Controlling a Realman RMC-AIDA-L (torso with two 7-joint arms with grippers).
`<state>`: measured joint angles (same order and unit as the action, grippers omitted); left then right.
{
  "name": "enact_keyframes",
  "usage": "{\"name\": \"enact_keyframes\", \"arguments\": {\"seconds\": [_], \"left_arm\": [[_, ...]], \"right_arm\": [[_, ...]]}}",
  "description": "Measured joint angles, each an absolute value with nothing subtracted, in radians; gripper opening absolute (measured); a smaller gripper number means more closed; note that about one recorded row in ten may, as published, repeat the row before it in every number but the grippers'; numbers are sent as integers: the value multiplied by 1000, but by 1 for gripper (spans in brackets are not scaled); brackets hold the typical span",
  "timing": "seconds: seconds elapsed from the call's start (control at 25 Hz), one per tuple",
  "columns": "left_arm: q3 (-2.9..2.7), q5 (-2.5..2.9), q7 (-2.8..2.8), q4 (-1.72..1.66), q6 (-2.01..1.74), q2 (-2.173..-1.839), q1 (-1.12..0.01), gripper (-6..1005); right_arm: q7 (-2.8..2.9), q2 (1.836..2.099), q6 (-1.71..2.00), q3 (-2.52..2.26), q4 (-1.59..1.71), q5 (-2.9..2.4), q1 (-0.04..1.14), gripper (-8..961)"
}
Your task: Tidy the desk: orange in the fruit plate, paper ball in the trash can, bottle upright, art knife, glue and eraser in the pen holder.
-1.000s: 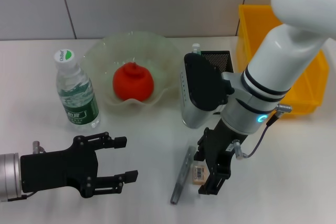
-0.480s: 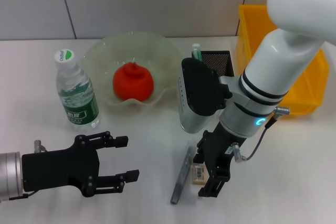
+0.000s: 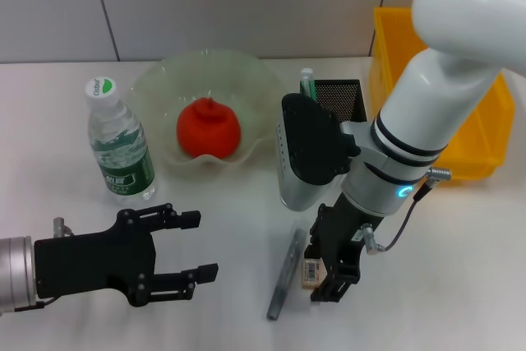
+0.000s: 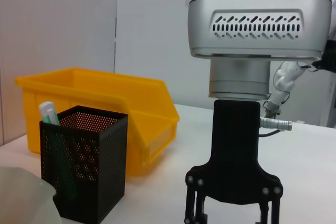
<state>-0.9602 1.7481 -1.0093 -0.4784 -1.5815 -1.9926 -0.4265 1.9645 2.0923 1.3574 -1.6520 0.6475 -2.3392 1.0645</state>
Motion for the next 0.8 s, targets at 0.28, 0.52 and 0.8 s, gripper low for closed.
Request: {"name": "enact_keyframes", "arguments": {"seconds": [0.28,0.52,0.8], "left_arm": [[-960,1747,-1009,-480,-1581,-1993,-427,786],[-954,1747,-1009,-480,-1581,-1993,-429,786],[-953,1747,-1009,-480,-1581,-1993,-432,786]], "right_arm": [[1974,2092,1346,-1661,646,-2339,1065,622],[1977,2092,1341,-1666,647,-2339,1064,492],[1986,2092,1328,-1677,656,-2330,1060,427]]}}
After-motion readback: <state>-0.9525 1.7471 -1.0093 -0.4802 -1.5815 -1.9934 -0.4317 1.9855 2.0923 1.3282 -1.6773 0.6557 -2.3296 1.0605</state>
